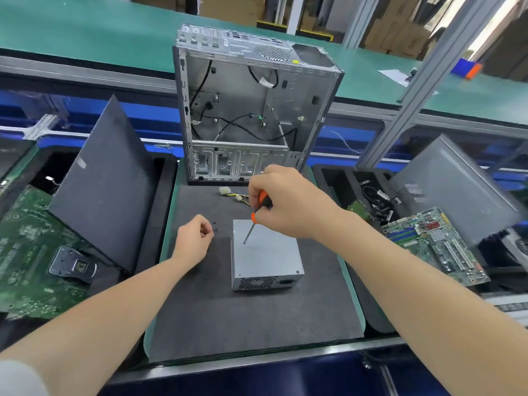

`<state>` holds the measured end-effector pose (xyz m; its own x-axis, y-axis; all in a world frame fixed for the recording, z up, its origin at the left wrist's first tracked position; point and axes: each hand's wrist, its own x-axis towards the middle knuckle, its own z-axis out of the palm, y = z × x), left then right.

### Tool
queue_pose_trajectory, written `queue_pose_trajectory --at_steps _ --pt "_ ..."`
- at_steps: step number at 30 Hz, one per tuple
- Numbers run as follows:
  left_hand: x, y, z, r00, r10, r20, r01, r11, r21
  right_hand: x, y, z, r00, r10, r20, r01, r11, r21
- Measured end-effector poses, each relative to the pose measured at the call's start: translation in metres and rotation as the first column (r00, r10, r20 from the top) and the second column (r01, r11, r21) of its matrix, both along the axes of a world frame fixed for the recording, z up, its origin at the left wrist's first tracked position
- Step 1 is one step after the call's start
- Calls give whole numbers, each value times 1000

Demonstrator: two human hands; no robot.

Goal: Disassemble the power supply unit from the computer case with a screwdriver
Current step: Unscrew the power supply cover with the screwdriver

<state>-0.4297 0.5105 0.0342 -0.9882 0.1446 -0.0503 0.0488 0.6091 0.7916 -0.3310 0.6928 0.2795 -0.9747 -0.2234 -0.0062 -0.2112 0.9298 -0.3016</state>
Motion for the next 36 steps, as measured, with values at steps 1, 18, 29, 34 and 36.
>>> queue_pose_trajectory --at_steps 1,18,29,34,36 --pt "-1 1 -1 1000 7 1 -7 1000 3 -1 1 -1 1000 -5 0 5 1000 -1" --pt "15 6 29 997 12 -77 -9 1000 29 14 19 -6 999 10 -47 -11 1000 -21" --pt "93 83 86 799 -588 -126 598 799 69 47 58 3 993 -101 -66 103 994 22" --pt "111 97 73 796 -600 -79 605 791 91 61 71 3 992 -111 -52 113 993 31" --pt "113 99 69 808 -584 -76 589 804 83 64 74 1 993 -102 -52 103 994 31"
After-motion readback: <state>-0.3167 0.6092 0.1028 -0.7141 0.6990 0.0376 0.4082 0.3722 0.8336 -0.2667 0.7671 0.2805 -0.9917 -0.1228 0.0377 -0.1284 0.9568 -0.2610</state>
